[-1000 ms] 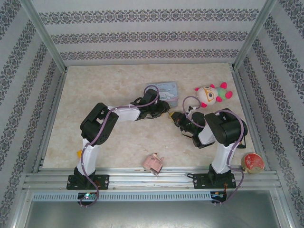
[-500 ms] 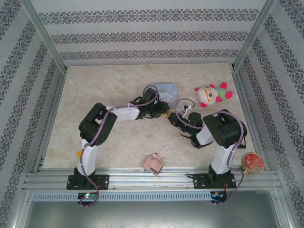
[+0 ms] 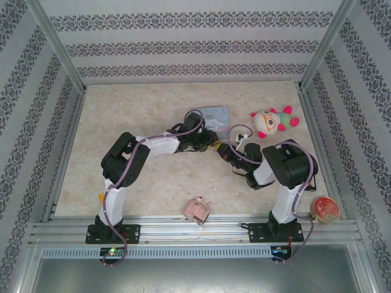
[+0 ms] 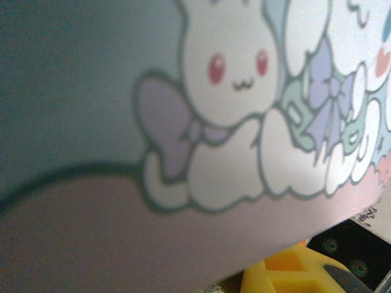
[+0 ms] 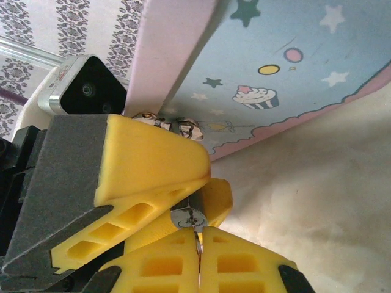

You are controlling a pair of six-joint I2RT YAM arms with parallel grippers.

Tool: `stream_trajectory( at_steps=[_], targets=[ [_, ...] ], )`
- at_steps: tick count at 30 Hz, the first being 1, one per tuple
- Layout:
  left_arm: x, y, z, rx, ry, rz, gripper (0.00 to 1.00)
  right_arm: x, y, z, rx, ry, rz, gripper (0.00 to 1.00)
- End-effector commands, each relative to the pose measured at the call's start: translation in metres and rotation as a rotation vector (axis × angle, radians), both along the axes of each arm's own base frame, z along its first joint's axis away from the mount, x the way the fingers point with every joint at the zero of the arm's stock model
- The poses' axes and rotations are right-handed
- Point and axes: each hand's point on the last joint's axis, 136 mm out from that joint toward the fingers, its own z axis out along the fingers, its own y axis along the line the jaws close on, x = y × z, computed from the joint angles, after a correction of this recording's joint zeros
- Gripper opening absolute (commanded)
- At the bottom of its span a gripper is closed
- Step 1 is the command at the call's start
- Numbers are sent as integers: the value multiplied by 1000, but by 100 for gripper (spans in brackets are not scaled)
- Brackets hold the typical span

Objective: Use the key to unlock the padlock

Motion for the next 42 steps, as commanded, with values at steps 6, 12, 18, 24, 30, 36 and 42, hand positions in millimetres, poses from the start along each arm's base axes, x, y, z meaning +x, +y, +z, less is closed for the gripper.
stream_trajectory(
  at_steps=[6,12,18,24,30,36,42],
  targets=[
    [-41,-25,15,-84,94,-123,18,19,-7,29,18,-117,-37,26],
    [-34,-22,12,-73,71,-100,18,6,-14,13,-5,-70,-63,30],
    [-31,-14,1,-45,79,-69,18,-18,-20,9,-27,-52,-73,32],
    [-28,-9,-6,-27,81,-58,18,-31,-24,13,-29,-53,-87,33],
    [-28,-9,-5,-28,78,-60,18,-35,-18,13,-28,-56,-68,25],
    [-29,-9,-6,-26,82,-62,18,-34,-9,18,-25,-74,-53,24],
    [-29,-9,-5,-29,83,-65,18,-30,-8,16,-28,-71,-56,20]
  ],
)
